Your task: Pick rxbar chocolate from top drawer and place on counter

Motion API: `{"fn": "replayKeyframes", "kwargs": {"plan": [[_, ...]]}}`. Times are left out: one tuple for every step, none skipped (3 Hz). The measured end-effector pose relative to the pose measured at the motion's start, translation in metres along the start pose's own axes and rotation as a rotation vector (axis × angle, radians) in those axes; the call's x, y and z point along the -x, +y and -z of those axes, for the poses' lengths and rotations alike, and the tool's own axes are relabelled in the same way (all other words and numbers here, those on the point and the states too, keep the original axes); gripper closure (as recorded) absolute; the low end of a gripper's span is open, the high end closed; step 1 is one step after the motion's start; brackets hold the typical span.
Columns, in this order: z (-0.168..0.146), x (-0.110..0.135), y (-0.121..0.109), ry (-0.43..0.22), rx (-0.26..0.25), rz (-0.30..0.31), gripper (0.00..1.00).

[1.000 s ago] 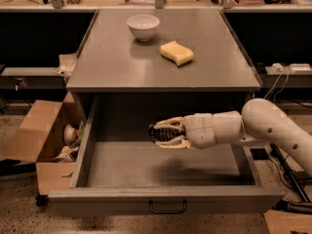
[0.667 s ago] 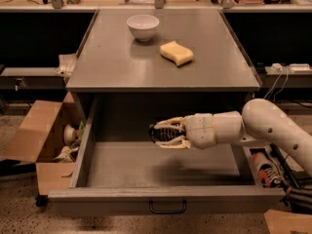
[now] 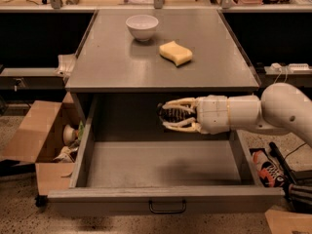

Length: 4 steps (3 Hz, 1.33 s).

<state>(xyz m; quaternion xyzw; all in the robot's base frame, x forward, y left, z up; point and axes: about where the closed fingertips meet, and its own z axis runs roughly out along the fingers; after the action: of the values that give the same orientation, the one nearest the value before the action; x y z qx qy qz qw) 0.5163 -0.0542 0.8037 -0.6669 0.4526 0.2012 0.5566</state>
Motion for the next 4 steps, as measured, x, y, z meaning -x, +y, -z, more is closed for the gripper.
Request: {"fn": "replayKeyframes", "kwargs": {"plan": [[0.036,0.023,-0.054,0.040,-0.097,0.025,1.00],[0.036,0.023,-0.054,0.040,-0.097,0.025,1.00],[0.041,0.013,-0.091,0.071,-0.135,0.027,1.00],[0.050,-0.001,-0.136,0.116,-0.188,0.008,1.00]]}}
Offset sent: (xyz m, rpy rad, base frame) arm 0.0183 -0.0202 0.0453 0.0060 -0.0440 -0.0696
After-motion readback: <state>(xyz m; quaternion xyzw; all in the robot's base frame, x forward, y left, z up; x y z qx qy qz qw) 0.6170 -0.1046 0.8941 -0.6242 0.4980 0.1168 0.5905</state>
